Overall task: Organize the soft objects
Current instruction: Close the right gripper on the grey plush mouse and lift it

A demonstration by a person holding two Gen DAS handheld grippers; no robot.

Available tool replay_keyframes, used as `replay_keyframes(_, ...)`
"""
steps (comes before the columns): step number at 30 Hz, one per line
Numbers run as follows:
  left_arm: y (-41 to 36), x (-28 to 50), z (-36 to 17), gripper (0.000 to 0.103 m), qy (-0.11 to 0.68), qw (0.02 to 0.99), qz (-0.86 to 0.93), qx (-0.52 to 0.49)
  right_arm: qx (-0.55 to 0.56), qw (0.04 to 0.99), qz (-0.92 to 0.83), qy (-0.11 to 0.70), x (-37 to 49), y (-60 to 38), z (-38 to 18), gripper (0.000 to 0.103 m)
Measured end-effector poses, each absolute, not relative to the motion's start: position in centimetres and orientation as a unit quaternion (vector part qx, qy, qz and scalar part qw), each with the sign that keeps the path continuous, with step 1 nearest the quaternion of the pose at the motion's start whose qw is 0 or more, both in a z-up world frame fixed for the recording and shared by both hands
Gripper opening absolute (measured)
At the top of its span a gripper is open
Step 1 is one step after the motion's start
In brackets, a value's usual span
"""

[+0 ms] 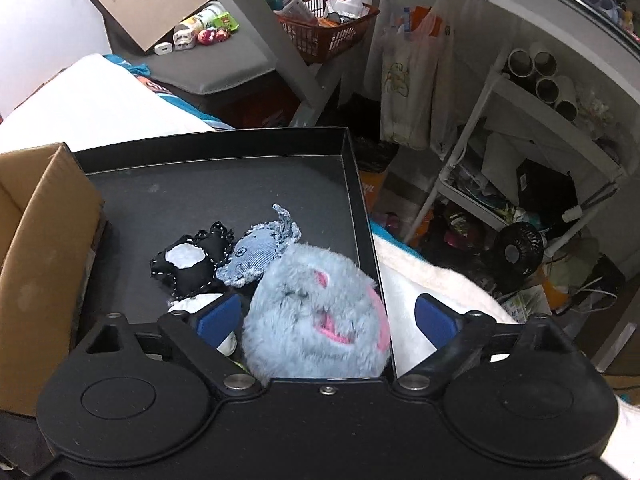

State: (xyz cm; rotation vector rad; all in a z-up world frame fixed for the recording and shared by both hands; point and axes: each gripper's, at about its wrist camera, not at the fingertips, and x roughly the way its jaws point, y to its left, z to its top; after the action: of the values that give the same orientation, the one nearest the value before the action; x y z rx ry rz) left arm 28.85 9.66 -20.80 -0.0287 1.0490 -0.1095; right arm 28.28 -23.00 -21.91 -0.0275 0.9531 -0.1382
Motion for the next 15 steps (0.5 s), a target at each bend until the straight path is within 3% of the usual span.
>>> replay_keyframes(5, 9.8, 30.5, -22.1, 0.039, 0.516, 0.855, -0.053, -0.016, -0.026, 0.871, -0.063, 0.487, 28.9, -22.7, -22.9, 0.088)
replay_keyframes(8, 10.0, 31.5, -22.7, 0.038, 0.522, 0.851, -0.049, -0.026, -0.016, 0.864, -0.060, 0.500, 28.8, -22.9, -23.3, 0.071)
replay_keyframes(15, 10.2, 32.1, -23.0, 0.036, 0.520, 0.851, -0.051, -0.048, 0.000, 0.871, -0.069, 0.487, 27.5, -23.1, -21.3, 0.066)
